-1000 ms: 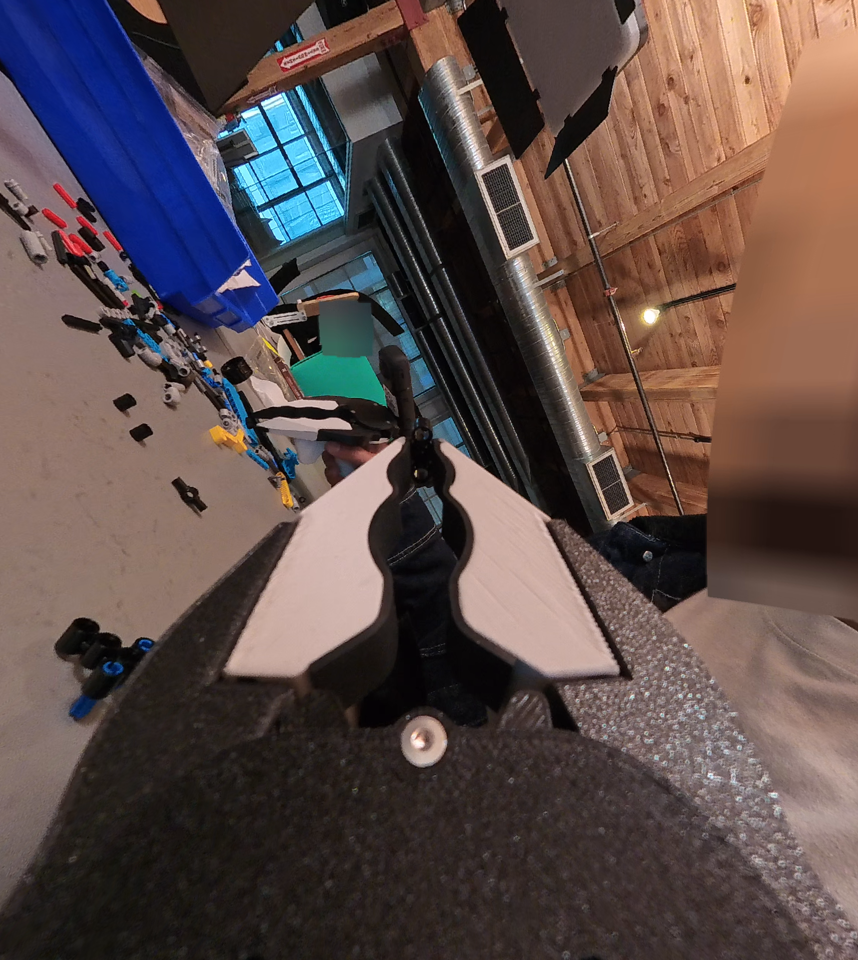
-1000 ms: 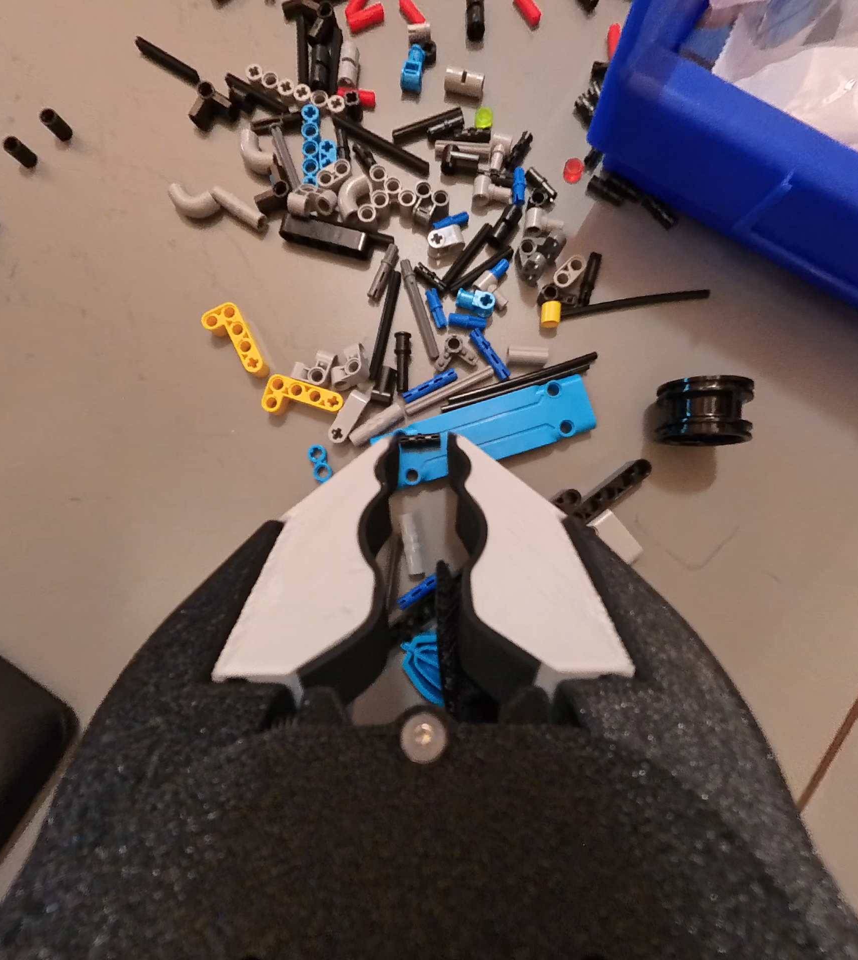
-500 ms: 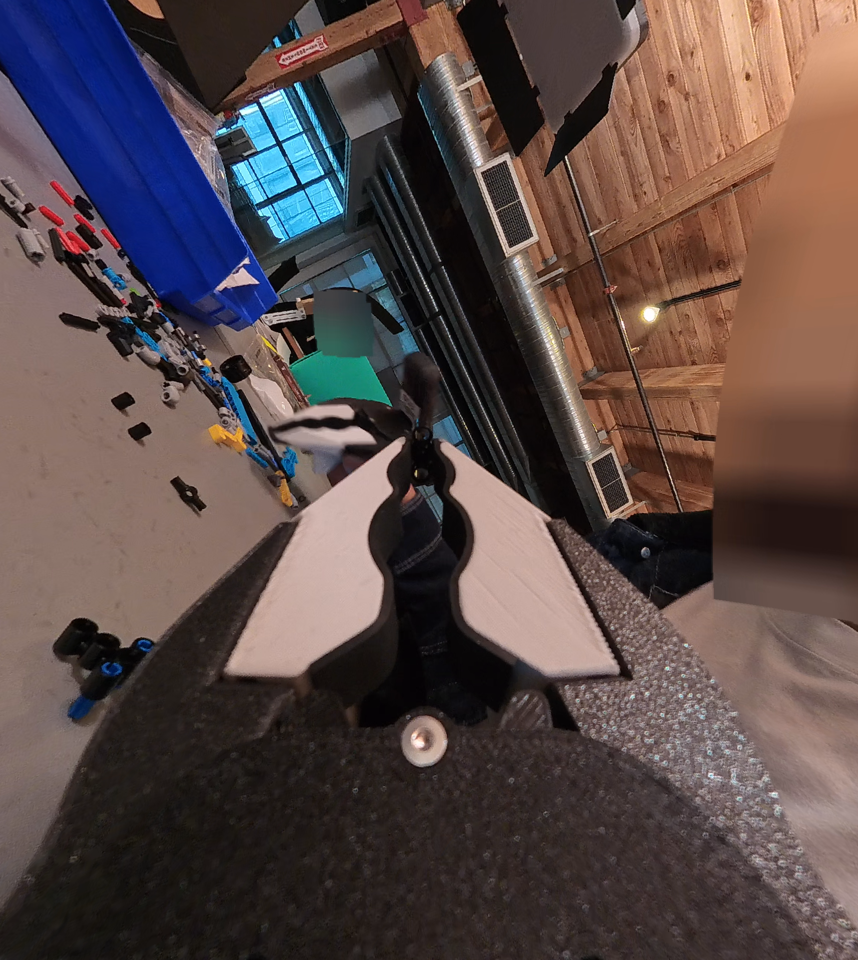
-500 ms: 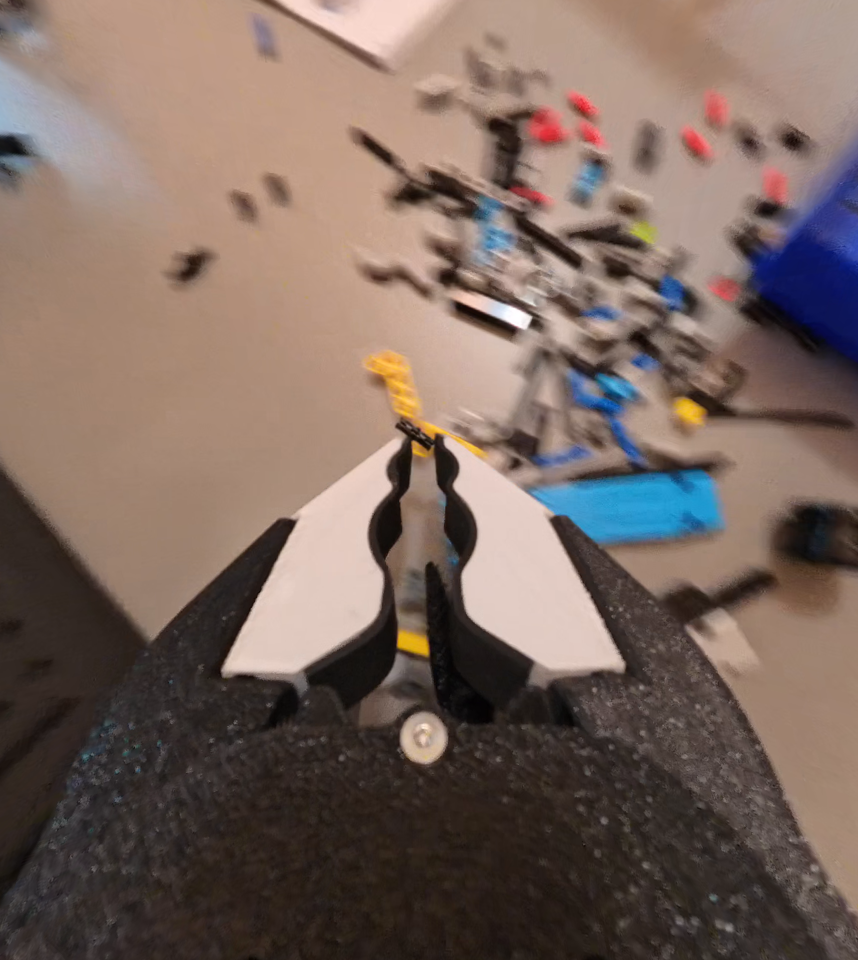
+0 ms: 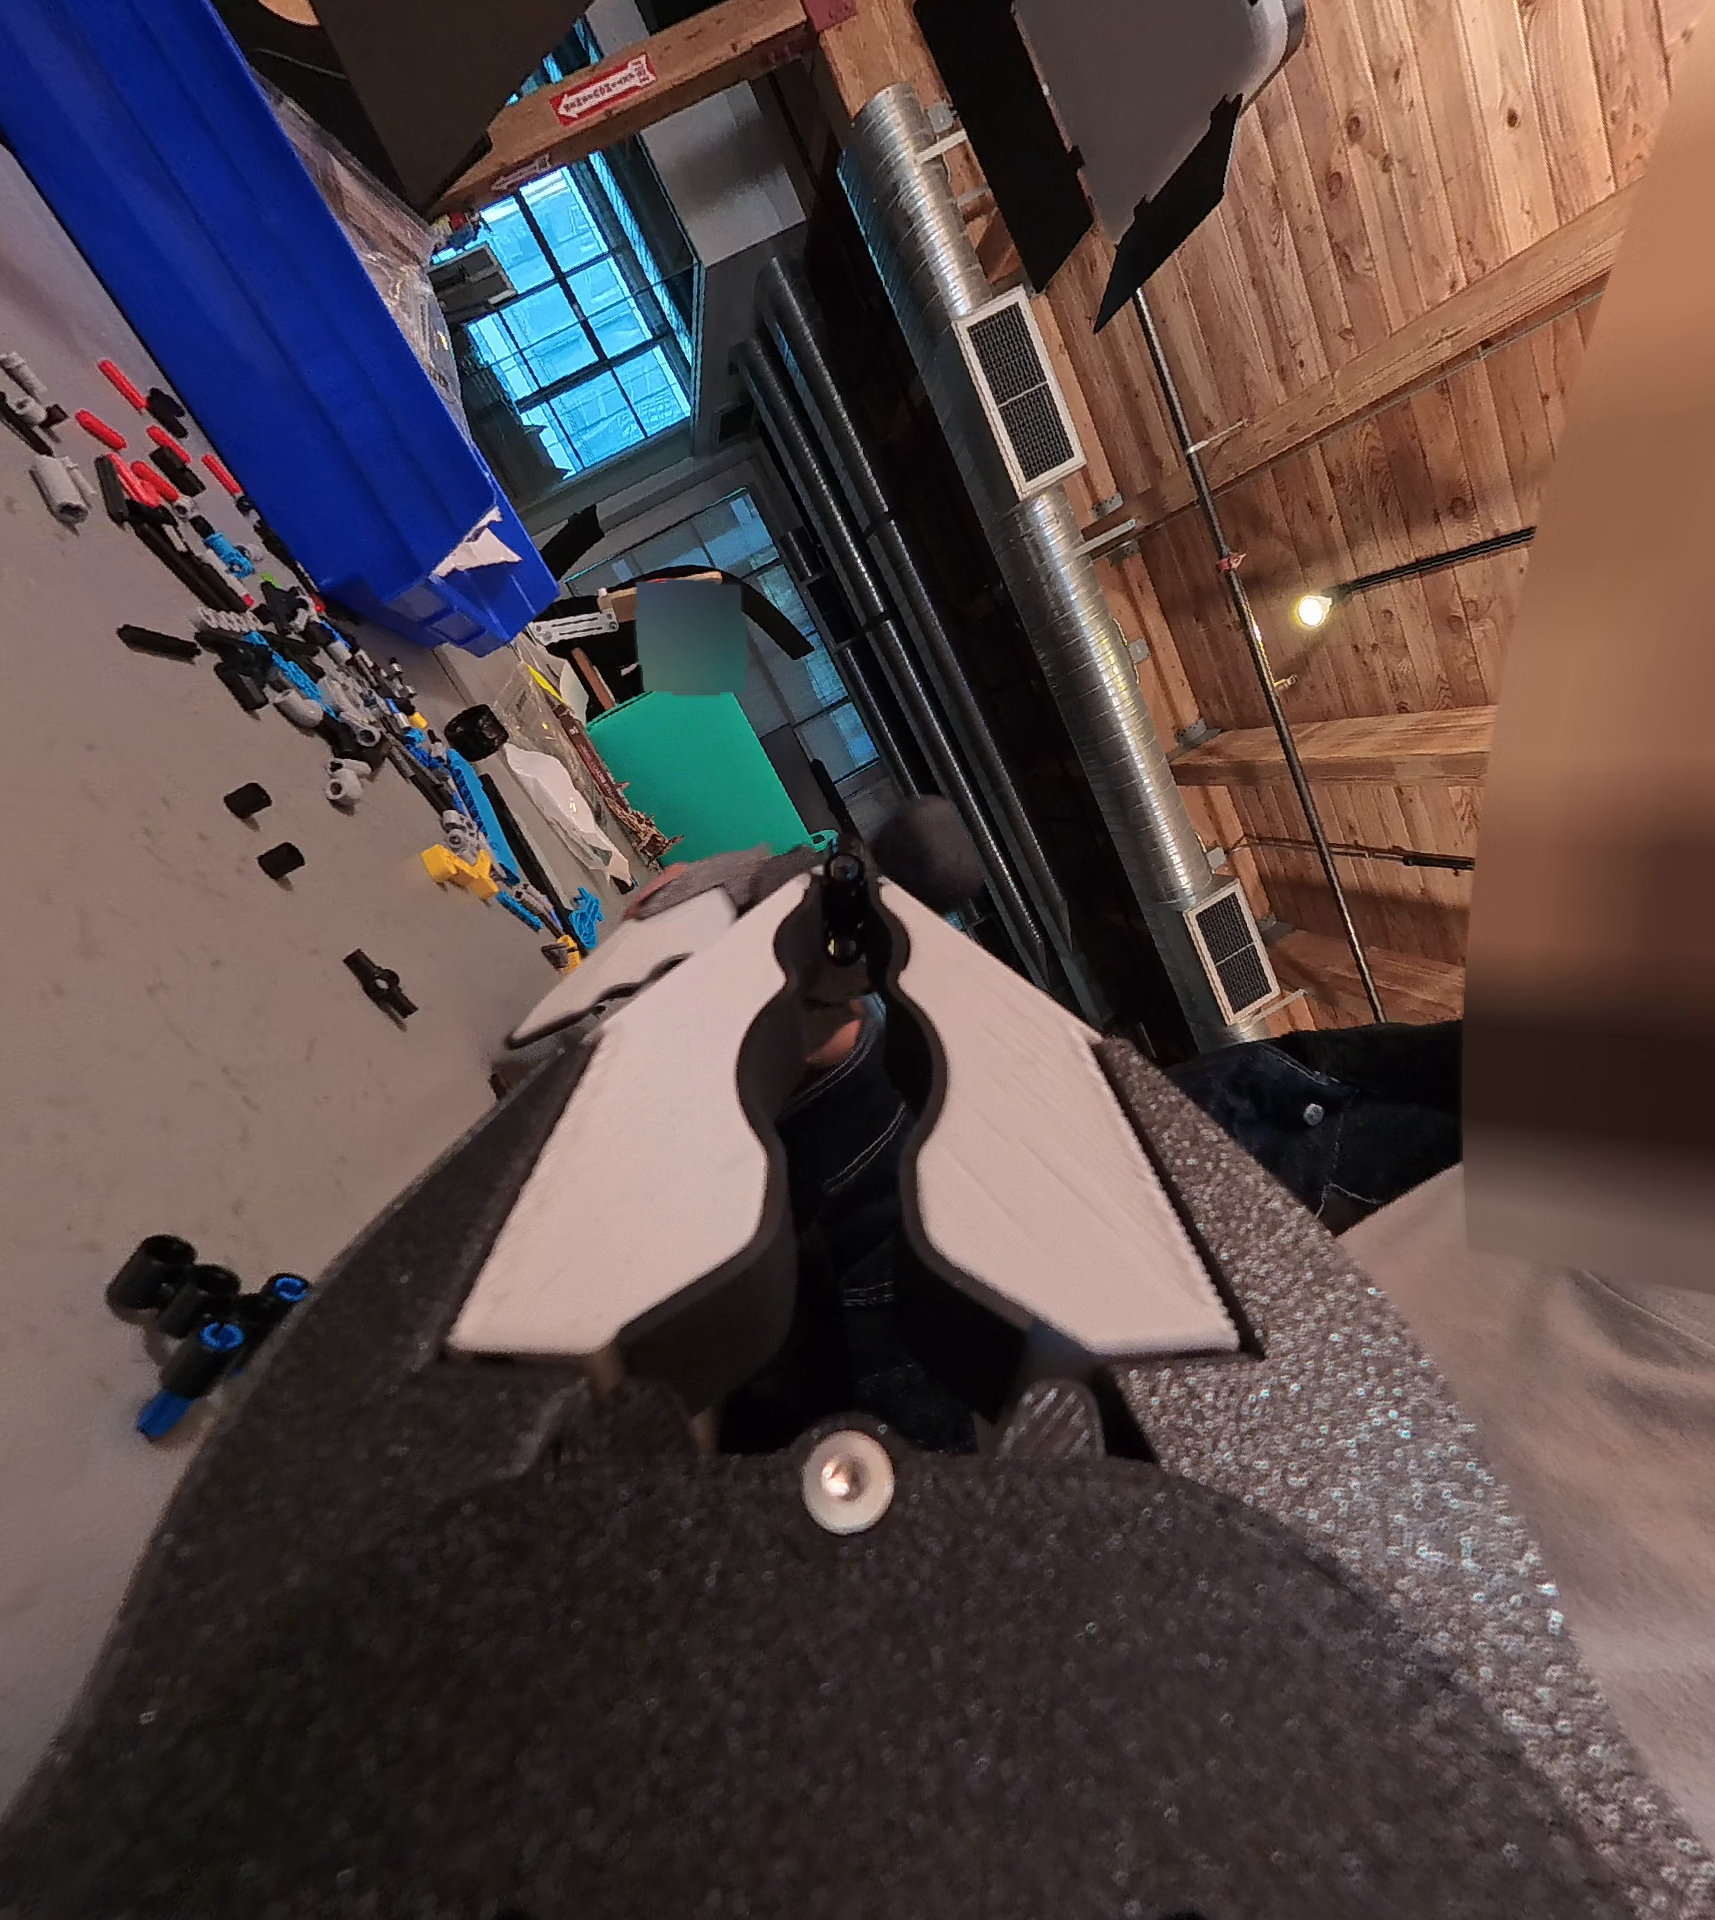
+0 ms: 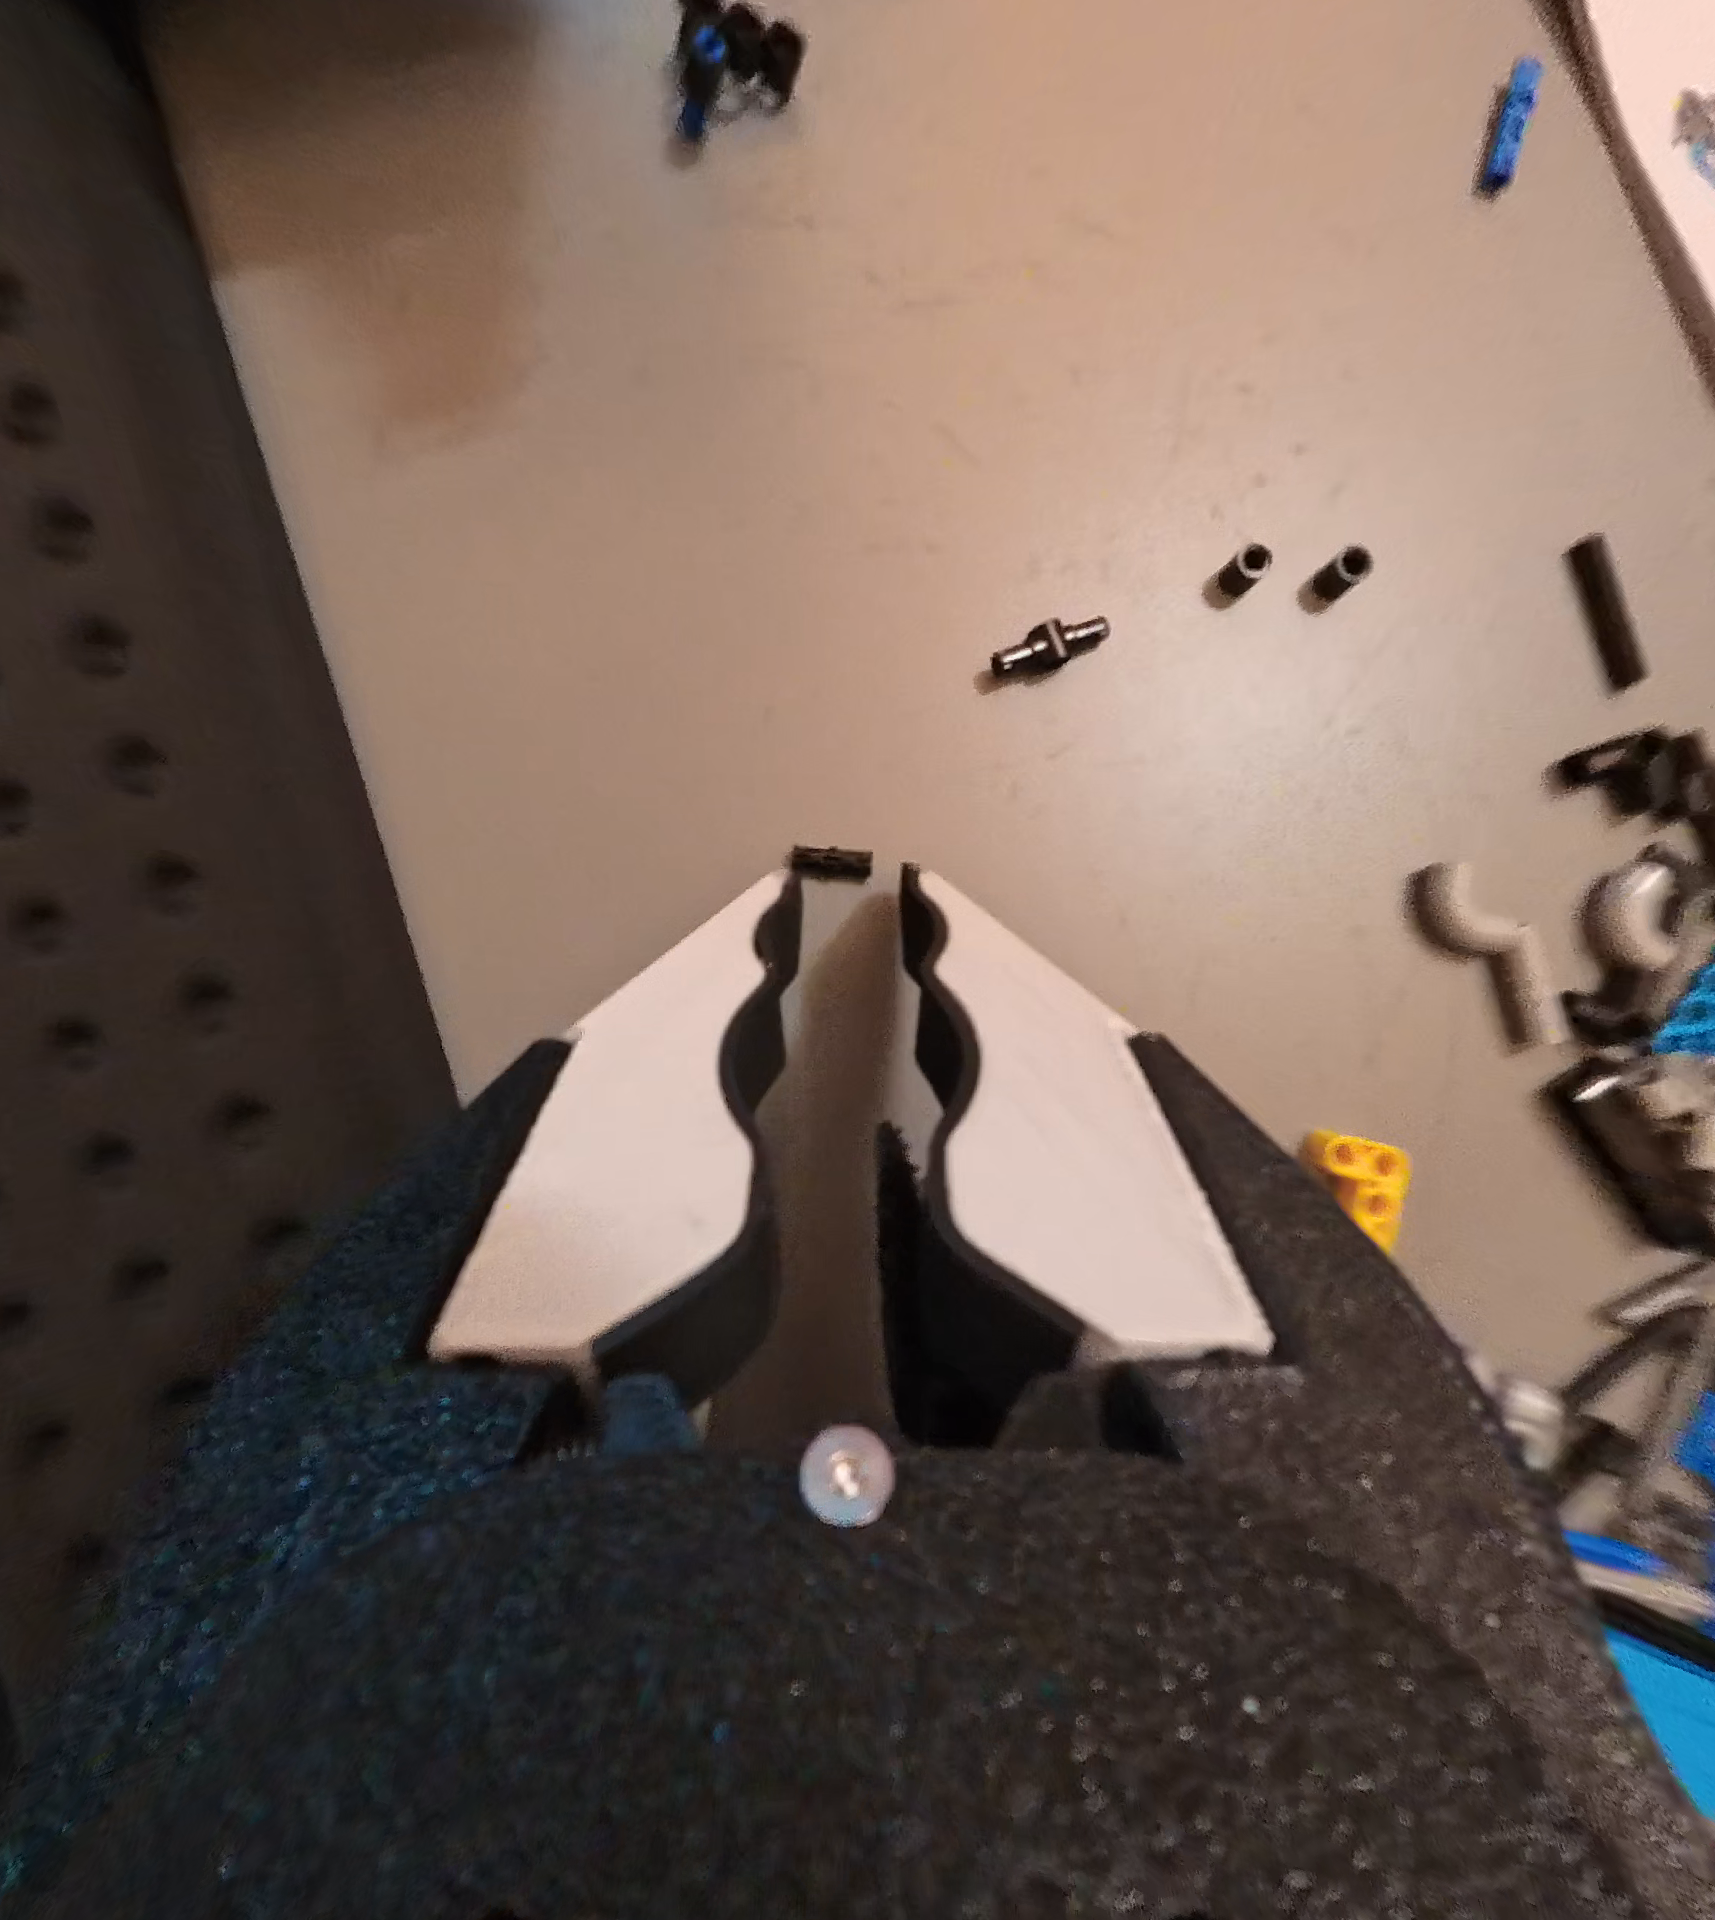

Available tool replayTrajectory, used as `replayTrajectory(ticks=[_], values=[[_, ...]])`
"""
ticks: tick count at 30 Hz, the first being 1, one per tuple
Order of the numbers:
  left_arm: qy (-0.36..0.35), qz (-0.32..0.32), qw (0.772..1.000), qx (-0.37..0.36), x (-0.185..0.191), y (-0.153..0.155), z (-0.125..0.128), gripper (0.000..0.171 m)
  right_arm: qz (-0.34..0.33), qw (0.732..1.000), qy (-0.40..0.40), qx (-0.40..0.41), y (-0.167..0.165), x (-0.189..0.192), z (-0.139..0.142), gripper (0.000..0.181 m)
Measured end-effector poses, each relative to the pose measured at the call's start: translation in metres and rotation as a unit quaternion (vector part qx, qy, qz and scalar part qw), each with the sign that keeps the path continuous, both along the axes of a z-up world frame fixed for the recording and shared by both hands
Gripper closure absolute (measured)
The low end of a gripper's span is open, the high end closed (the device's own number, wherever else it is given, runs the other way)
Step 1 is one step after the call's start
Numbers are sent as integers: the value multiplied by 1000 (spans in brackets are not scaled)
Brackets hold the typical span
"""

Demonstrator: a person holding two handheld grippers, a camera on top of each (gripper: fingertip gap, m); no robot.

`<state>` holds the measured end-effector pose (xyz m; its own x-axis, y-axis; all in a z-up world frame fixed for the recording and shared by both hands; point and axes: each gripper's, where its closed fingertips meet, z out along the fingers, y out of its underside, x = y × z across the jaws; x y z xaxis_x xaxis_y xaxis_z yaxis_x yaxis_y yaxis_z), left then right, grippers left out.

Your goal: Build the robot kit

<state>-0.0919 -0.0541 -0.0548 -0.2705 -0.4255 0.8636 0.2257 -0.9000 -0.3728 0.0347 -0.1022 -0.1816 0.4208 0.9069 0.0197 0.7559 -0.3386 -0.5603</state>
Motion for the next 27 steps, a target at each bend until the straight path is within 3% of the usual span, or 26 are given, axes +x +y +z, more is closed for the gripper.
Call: replayTrajectory(ticks=[3, 5, 9, 12, 14, 19, 27], values=[[4, 7, 1000, 4, -1, 1, 0, 165, 76, 990, -114, 27, -2, 3, 8, 159], [8, 31, 999, 15, -7, 6, 1, 165, 146, 967, -199, 63, 1, 5, 7, 163], [31, 69, 995, 67, -22, 8, 6, 165, 320, 885, -308, 140, 1, 5, -1, 168], [61, 93, 988, 107, -33, 5, 4, 166, 402, 828, -356, 161, -1, 7, -3, 168], [73, 110, 984, 123, -41, 5, 5, 166, 426, 801, -384, 175, 4, 8, -1, 167], [76, 125, 981, 131, -52, 5, 6, 166, 459, 761, -418, 190, 5, 4, -3, 168], [77, 105, 982, 140, -49, -4, 6, 165, 482, 736, -442, 173, 1, -2, -6, 167]])
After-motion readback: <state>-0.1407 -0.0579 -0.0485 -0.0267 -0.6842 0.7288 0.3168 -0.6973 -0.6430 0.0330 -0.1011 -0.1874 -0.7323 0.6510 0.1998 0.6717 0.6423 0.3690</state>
